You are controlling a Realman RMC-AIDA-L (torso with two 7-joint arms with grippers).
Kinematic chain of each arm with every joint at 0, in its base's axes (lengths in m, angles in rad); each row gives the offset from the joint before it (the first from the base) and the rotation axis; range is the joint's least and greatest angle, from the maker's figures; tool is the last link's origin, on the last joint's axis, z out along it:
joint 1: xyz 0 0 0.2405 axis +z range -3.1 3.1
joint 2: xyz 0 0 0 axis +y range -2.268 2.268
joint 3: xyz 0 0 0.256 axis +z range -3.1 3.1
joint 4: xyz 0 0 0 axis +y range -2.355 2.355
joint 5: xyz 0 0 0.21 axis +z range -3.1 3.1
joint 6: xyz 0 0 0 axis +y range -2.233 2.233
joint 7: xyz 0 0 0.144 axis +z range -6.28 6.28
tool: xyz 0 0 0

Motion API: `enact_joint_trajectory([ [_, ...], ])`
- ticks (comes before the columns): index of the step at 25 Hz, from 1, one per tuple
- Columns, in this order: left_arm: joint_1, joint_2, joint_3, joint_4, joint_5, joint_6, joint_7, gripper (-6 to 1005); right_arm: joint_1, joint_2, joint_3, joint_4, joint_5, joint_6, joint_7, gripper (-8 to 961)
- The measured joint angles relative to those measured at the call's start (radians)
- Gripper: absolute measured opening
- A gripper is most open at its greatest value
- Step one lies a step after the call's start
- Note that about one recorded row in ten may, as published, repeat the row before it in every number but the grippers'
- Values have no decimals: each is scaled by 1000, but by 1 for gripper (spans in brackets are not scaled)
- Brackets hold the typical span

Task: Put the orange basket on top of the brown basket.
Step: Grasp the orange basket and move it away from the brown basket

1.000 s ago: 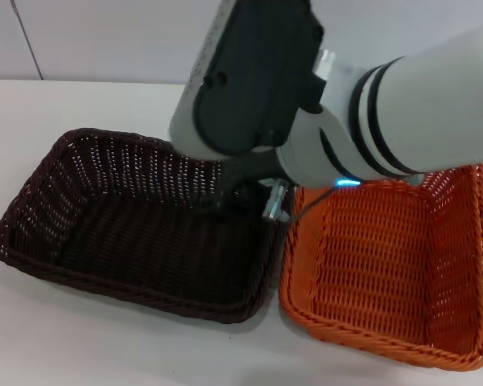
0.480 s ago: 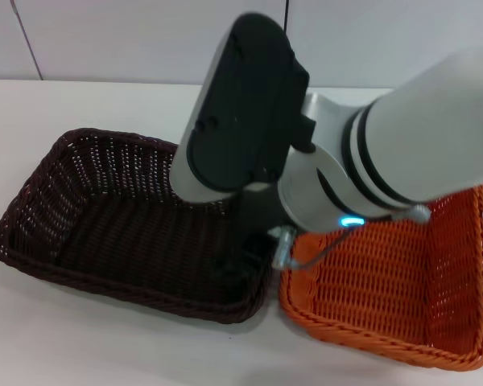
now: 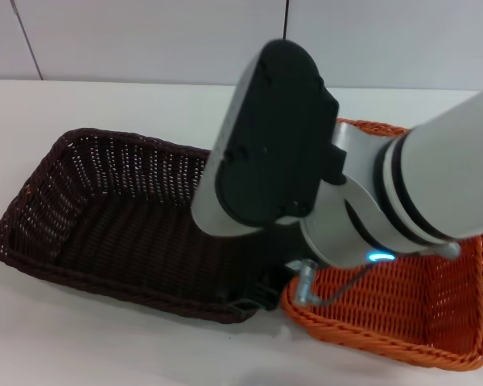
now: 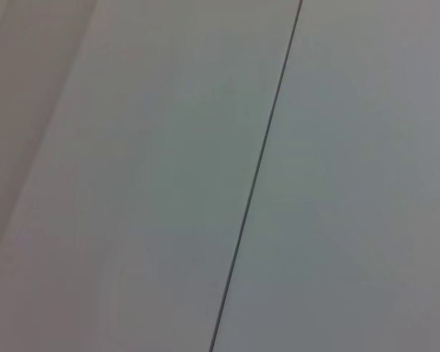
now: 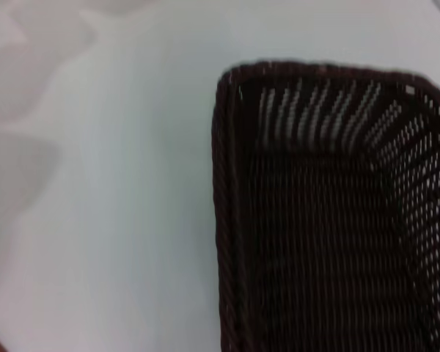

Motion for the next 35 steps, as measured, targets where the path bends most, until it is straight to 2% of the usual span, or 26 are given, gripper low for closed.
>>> enact_joint_trajectory([
  [7,0,2,6,0,0,18,0,603,-59,0,-8,50,-32,41,2,632],
  [23,0,4,7,-9,0,32,0,602,-193,9,-43,35,-110,50,8,633],
  [35,-1,2,5,-11,0,31,0,602,-240,9,-44,9,-117,49,18,633],
])
